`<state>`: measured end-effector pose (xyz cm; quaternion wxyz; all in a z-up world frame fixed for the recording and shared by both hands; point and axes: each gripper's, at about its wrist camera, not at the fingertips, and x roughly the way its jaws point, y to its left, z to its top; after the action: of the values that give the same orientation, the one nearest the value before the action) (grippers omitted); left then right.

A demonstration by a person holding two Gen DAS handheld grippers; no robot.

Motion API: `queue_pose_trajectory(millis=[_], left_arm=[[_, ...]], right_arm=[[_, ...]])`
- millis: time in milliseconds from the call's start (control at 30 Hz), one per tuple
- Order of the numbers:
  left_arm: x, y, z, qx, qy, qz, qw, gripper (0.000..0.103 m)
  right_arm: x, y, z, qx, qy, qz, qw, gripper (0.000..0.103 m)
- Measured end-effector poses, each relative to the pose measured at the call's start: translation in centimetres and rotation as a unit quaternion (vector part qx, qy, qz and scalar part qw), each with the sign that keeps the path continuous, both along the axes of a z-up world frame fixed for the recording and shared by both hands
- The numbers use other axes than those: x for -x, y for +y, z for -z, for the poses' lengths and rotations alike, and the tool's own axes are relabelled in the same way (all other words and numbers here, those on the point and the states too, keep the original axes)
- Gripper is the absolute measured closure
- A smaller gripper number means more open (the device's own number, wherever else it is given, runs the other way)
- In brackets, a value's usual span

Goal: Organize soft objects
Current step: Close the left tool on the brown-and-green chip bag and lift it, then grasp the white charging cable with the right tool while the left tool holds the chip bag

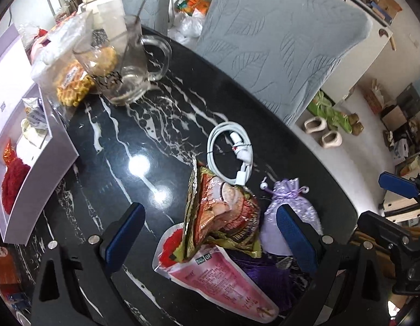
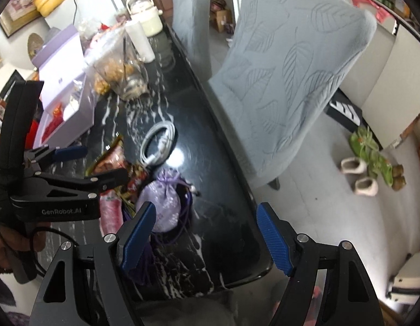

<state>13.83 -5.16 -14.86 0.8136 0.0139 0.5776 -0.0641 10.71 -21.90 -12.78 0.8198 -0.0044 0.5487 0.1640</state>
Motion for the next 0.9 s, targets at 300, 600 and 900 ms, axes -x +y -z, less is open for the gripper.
queue_pose_trajectory(millis=[300, 600, 900], left_arm=[[-1.0, -0.5, 3.1, -0.006, 0.044, 0.022, 0.9988, 0.004], [-0.9, -0.8, 4.5, 0.016, 0.059, 0.018, 0.998, 0.025], [-0.3, -1.4, 3.5, 0.02, 0.024, 0.029, 0.9991, 0.049]], right_arm=[[-1.0, 0.1, 2.0, -0.005, 0.025, -0.002, 1.0, 0.026], [-1.8, 0.1, 2.5, 0.0, 0.032, -0.004, 0.999, 0.026], [-2.1, 0.6, 2.9, -0.005, 0.036, -0.014, 0.999, 0.026]])
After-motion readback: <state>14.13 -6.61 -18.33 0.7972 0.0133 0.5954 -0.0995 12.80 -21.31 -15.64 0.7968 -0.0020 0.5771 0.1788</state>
